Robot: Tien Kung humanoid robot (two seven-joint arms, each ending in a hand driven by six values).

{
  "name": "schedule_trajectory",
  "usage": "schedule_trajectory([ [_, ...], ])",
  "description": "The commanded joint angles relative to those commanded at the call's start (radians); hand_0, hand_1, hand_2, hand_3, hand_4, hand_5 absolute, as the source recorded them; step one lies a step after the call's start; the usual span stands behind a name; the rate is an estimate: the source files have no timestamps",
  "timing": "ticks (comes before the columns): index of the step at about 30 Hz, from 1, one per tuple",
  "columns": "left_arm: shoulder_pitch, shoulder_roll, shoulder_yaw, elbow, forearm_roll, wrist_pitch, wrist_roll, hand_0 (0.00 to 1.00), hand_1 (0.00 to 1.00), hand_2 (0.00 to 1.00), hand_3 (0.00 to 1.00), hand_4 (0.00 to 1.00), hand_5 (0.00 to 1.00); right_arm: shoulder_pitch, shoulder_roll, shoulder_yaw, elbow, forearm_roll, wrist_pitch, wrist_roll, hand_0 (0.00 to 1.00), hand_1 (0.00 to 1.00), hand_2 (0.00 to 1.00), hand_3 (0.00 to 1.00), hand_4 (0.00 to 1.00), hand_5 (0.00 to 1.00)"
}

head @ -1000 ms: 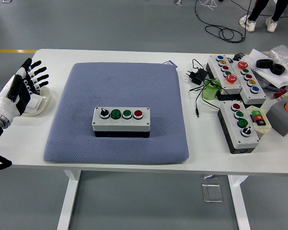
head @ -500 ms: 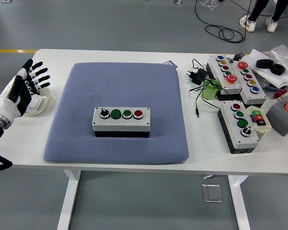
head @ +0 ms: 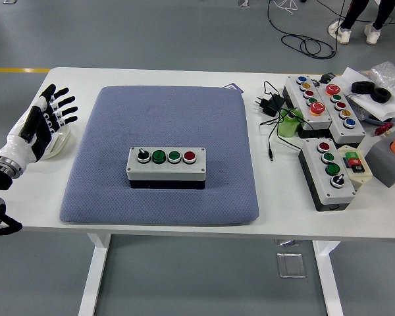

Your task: Pick up the button,place it on the desk,press the button,press the button

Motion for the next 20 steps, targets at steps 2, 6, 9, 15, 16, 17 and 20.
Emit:
schedule_trajectory([
  [2, 0.000, -0.001, 0.002, 0.003, -0.007, -0.004, 0.001, 0.811, 0.861, 0.940, 0.932, 0.727, 0.998, 0.002, 0.000, 0.004, 0.000, -0.005, 0.000, -0.001, 0.702, 0.695, 0.767, 0.622, 0.420, 0.255],
  [6, 0.003, -0.003, 0.002, 0.012, -0.049, -0.042, 0.016, 0.811, 0.861, 0.940, 0.932, 0.727, 0.998, 0.004, 0.000, 0.007, 0.000, -0.006, -0.001, -0.003, 0.702, 0.695, 0.767, 0.622, 0.420, 0.255],
  [9, 0.004, -0.003, -0.002, 0.012, -0.047, -0.041, 0.013, 0.817, 0.864, 0.943, 0.930, 0.725, 0.998, 0.005, -0.001, 0.006, 0.000, -0.007, 0.000, -0.005, 0.701, 0.695, 0.767, 0.621, 0.420, 0.255],
  [15, -0.001, -0.002, -0.005, 0.011, -0.050, -0.048, 0.015, 0.814, 0.861, 0.942, 0.931, 0.725, 0.998, 0.006, -0.001, 0.002, 0.000, -0.004, 0.001, -0.006, 0.704, 0.695, 0.767, 0.621, 0.419, 0.254],
  [16, -0.002, -0.003, -0.004, 0.011, -0.051, -0.048, 0.014, 0.814, 0.861, 0.942, 0.931, 0.725, 0.998, 0.006, -0.001, 0.003, 0.000, -0.005, 0.000, -0.006, 0.704, 0.695, 0.767, 0.621, 0.419, 0.254],
  [17, -0.002, -0.003, -0.004, 0.011, -0.050, -0.049, 0.014, 0.814, 0.861, 0.942, 0.931, 0.725, 0.998, 0.006, -0.001, 0.003, 0.000, -0.005, 0.000, -0.006, 0.704, 0.695, 0.767, 0.621, 0.419, 0.254],
  [20, -0.002, -0.002, -0.006, 0.012, -0.049, -0.049, 0.015, 0.814, 0.861, 0.942, 0.931, 0.725, 0.998, 0.009, -0.001, 0.001, 0.000, -0.001, 0.000, -0.004, 0.704, 0.695, 0.767, 0.621, 0.419, 0.254],
])
